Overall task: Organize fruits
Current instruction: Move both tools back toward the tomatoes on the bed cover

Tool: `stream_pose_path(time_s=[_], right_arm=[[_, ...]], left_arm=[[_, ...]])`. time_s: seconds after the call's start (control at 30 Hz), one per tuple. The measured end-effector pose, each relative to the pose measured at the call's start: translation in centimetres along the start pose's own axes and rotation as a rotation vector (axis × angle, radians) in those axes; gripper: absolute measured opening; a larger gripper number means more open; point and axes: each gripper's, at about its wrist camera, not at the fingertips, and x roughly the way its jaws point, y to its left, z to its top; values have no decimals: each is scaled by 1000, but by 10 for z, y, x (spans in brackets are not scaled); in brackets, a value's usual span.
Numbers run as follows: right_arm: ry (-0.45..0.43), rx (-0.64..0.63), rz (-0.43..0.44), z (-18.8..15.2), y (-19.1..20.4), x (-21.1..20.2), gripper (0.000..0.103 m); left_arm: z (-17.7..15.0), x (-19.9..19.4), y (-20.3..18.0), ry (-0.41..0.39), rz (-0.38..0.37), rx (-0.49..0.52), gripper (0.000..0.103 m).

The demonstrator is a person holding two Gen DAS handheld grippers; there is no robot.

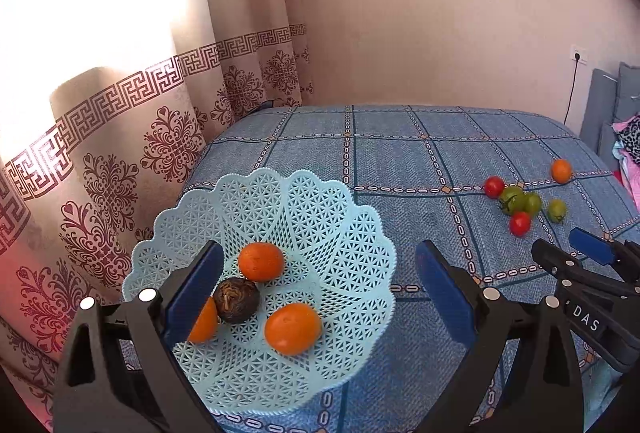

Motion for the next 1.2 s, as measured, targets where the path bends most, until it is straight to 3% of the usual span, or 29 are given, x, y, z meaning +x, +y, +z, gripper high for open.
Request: stream_pose_path(time_s=[0.17,0.57,1.2], right_arm=[[-1,27,-28,-1,-24,-1,62],[10,88,-75,-2,-70,1,62],[46,121,-89,-1,-95,20,62]], left_arm=[[3,0,-25,2,-22,43,98],[5,7,-78,14,-71,134,98],[7,50,-125,100,-136,212,98]])
